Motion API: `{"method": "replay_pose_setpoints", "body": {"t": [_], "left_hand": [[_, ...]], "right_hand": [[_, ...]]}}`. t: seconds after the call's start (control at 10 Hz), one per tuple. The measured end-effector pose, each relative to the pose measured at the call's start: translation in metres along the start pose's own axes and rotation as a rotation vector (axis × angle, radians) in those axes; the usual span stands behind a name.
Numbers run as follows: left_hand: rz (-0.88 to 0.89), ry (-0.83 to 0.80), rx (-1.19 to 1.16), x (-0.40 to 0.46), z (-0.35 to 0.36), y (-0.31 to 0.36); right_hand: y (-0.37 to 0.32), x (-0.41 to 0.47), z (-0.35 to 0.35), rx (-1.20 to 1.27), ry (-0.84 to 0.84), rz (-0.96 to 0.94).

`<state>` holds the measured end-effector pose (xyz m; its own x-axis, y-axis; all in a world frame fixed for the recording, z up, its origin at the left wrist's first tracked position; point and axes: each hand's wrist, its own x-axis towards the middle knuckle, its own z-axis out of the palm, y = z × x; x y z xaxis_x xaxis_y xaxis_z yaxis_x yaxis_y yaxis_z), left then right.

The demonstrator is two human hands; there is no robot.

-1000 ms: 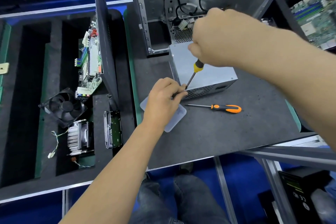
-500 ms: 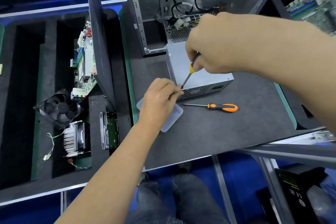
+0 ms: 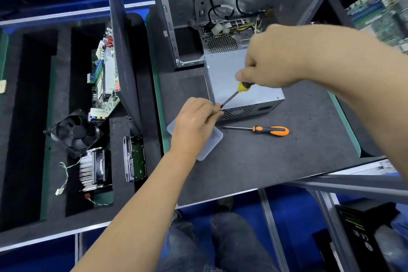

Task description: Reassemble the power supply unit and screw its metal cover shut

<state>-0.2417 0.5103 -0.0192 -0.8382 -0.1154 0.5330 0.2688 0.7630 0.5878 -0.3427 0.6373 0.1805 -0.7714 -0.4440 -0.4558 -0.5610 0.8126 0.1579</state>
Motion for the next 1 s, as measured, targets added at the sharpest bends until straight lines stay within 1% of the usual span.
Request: {"method": "replay_pose_setpoints", "body": {"t": [0.1,0.2,0.3,0.4,0.5,0.6,0.7,0.8,0.9,1.0], "left_hand": [[0.036,-0.019,-0.015,0.004,-0.006,-0.001],[0.088,-0.033,0.056,0.002,-0.006,-0.002],[0.208,-0.027,0.143,0.001,-0.006,-0.006],[0.306,-0.026,0.189,0.006,-0.007,-0.009],[0.377,-0.024,0.221,0.007,-0.007,-0.011],[0.396,-0.011,0.233,0.006,-0.009,-0.01],[0.369,-0.006,0.239,0.005,-0.011,-0.008],[0.226,0.045,0.195,-0.005,-0.017,-0.008],[-0.073,0.082,0.101,-0.034,-0.033,-0.01],[-0.237,-0.047,0.08,-0.082,-0.044,-0.008]], "right_hand": [[0.026,-0.024,0.012,0.26,0.121,0.051],[0.051,-0.037,0.038,0.568,0.297,0.147],[0.06,-0.046,0.085,0.835,0.171,0.12],[0.058,-0.048,0.137,0.929,0.027,0.125],[0.042,-0.043,0.181,0.956,0.054,0.174],[0.016,-0.035,0.216,1.01,0.203,0.256],[-0.013,-0.031,0.236,0.811,0.429,0.297],[-0.039,-0.028,0.246,0.632,0.616,0.303],[-0.054,-0.025,0.253,0.582,0.734,0.411],[-0.073,-0.028,0.26,0.585,0.85,0.326]]}}
